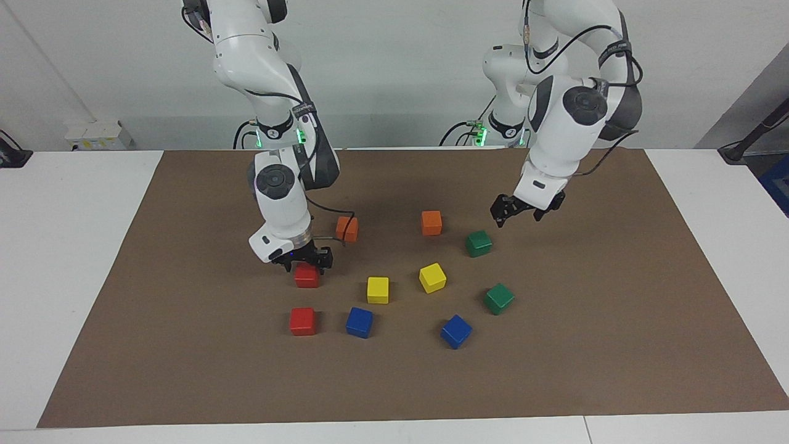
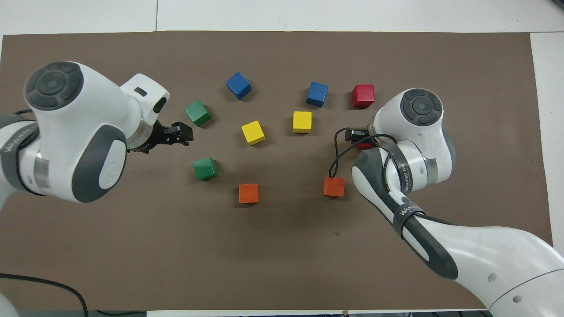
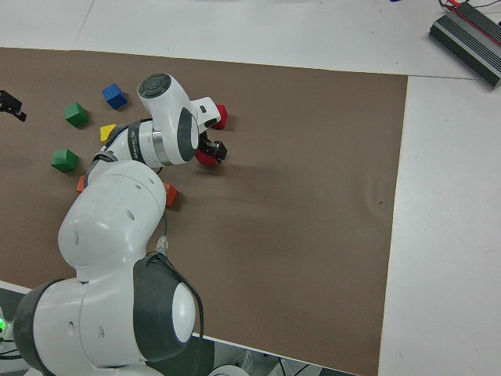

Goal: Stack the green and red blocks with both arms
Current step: 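Grasp the red block with the right gripper while the left gripper grasps green, then move green outward with the left gripper while the right gripper moves red outward, then place green with the left gripper while the right gripper reaches the farther red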

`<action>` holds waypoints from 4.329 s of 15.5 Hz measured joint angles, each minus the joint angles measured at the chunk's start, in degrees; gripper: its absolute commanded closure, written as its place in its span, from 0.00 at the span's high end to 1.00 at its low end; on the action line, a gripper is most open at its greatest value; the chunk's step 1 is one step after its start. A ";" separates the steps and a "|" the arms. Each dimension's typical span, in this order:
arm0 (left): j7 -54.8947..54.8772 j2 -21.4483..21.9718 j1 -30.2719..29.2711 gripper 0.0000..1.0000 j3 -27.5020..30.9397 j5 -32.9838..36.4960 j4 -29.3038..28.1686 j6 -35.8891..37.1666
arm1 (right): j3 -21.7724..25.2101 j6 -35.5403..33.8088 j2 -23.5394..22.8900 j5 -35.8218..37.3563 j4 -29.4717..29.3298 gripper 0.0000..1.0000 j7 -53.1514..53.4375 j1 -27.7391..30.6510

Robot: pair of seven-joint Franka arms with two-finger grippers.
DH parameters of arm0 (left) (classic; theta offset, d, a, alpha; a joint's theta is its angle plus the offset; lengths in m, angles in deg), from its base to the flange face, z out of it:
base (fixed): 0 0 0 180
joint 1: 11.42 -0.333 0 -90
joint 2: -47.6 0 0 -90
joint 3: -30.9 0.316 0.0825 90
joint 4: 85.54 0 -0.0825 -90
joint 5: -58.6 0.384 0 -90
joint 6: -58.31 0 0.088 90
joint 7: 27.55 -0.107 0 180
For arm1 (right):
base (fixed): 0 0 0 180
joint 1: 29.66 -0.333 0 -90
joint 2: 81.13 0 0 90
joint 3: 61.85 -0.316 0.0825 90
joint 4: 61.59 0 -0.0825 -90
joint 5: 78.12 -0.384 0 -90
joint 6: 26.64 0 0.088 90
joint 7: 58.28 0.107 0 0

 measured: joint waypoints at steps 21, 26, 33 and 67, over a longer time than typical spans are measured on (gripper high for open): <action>13.01 -4.25 7.44 1.00 0.02 0.01 -14.04 -17.34 | 0.31 -3.18 1.99 0.07 -0.21 0.00 -4.25 1.78; 11.39 -5.79 7.59 0.99 0.35 0.50 -14.04 -18.46 | 0.72 -8.64 8.16 0.14 -0.20 0.00 -25.41 11.12; 9.75 -5.78 7.27 0.00 0.84 0.54 -13.89 -18.33 | 0.87 -0.84 7.20 0.93 3.71 0.00 -31.26 15.50; -30.09 -12.79 -20.38 1.00 1.45 0.73 -2.85 -14.17 | 0.06 -17.30 -6.15 0.95 -22.81 1.00 -7.52 4.02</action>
